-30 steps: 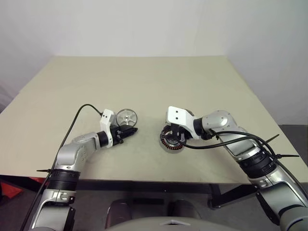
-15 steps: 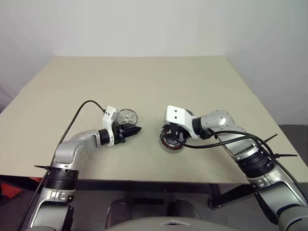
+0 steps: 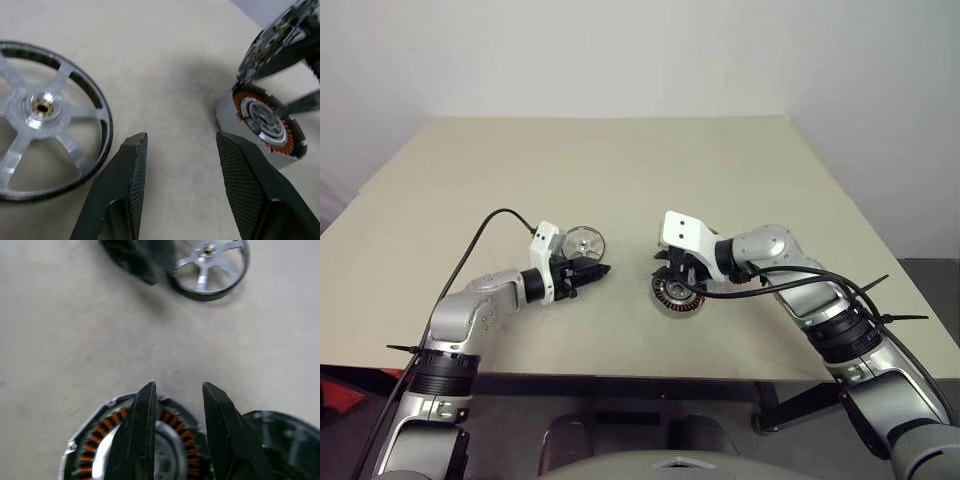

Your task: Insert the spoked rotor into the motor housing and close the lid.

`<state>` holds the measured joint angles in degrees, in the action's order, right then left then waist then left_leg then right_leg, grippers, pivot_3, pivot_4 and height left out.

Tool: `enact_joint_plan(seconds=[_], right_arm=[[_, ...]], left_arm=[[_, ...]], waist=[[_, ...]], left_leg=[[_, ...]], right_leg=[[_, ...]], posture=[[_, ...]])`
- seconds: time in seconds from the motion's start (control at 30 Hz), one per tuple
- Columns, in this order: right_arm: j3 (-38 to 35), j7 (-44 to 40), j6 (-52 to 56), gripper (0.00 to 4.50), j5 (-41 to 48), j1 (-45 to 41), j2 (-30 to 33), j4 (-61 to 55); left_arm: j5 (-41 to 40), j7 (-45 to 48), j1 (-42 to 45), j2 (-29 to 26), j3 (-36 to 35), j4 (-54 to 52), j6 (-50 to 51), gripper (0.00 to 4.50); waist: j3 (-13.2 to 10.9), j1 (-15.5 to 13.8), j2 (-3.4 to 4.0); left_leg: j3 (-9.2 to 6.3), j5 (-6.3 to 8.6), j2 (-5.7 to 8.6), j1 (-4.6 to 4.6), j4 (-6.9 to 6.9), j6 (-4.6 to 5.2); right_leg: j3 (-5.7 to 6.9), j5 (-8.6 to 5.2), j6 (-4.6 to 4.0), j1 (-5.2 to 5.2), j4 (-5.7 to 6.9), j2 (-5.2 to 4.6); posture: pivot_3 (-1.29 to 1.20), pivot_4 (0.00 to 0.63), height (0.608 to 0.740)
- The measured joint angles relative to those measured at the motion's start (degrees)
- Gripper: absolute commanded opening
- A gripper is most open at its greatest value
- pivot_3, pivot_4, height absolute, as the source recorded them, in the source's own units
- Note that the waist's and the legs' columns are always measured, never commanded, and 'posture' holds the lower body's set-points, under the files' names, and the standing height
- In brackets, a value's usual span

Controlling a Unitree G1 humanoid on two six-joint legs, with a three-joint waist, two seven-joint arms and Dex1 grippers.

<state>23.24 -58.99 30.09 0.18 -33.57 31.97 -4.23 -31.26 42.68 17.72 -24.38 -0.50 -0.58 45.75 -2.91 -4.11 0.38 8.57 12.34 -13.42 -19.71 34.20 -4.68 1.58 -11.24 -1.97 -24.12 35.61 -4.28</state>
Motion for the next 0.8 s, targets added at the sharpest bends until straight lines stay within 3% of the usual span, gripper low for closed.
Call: enact_joint_plan(seconds=[0.6, 0.7, 0.8], right_arm=[[-1.44, 0.41, 5.57, 1.59, 3.75, 0.86, -2.54, 0.48], [-2.44, 1.15, 6.58, 1.04, 4.15, 0.51, -2.54, 0.04], [-2.65, 1.36, 7.02, 0.07, 4.81, 0.46, -2.89, 0.03]], left_arm=[[-0.02, -0.67, -0.23, -0.31, -0.16, -0.45, -0.07, 2.32], [-0.01, -0.65, -0.23, -0.31, -0.16, -0.35, -0.08, 2.32], [-0.01, -0.63, -0.23, -0.31, -0.16, -0.32, -0.09, 2.32]], waist=[[-0.01, 0.0, 0.01], [-0.01, -0.01, 0.01], [-0.01, -0.01, 0.01]], left_leg=[[0.0, -0.01, 0.0, -0.01, 0.0, -0.01], [0.0, -0.01, 0.0, -0.01, 0.0, -0.02], [0.0, -0.01, 0.0, -0.01, 0.0, -0.02]], right_leg=[[0.0, 0.0, -0.01, 0.0, 0.0, 0.0], [0.0, 0.0, 0.0, 0.0, 0.0, 0.0], [0.0, 0.0, 0.0, 0.0, 0.0, 0.0]], posture=[[0.0, 0.0, 0.74], [0.0, 0.0, 0.74], [0.0, 0.0, 0.74]])
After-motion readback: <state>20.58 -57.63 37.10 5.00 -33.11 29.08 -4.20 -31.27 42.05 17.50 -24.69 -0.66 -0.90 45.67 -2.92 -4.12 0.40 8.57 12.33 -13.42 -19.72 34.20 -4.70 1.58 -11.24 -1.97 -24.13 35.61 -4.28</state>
